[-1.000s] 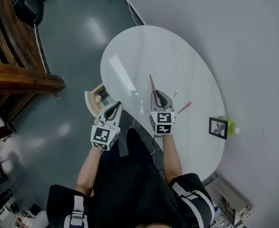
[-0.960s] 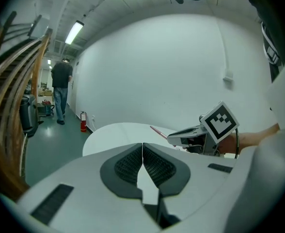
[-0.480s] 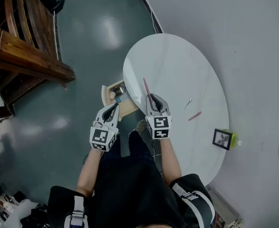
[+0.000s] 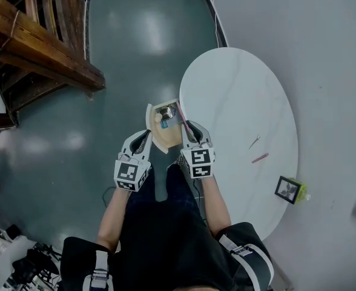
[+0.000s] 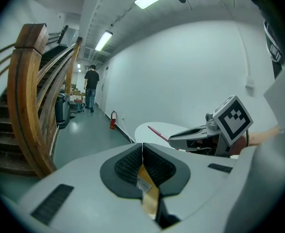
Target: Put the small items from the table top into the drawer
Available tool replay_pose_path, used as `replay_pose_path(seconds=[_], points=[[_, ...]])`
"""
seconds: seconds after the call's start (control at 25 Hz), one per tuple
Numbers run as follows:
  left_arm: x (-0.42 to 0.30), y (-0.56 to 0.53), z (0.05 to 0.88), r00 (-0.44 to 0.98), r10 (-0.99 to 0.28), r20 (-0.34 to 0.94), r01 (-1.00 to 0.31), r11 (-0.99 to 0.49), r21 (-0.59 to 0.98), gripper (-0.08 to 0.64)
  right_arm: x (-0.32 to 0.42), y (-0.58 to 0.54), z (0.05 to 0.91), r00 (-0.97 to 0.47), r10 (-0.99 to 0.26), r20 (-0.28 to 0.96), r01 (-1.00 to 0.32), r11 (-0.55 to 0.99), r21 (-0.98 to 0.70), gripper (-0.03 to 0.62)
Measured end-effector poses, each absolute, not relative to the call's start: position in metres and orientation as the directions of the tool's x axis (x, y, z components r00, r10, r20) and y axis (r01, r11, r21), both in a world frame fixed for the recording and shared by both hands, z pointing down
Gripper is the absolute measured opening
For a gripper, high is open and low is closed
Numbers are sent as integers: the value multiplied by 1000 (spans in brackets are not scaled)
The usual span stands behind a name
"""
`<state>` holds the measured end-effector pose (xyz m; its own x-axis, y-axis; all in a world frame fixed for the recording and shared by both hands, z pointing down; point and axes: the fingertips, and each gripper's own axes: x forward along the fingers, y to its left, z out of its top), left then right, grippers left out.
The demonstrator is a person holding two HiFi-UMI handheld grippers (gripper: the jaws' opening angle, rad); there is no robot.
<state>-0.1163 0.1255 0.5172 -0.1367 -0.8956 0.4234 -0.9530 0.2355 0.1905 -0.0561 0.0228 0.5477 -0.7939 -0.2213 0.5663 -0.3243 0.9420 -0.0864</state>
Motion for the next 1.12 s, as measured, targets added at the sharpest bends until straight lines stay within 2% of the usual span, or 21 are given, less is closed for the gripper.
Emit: replay_pose_path(seconds=[0.52, 1.12], points=[[-158, 141, 589, -115, -870, 480, -934, 259, 245, 20, -84, 52, 647, -719, -138, 682, -297, 947, -121, 64], [-147, 145, 671, -51, -837, 545, -913, 260, 313, 20, -64, 82, 749, -627, -43, 778, -318, 926, -205, 64]])
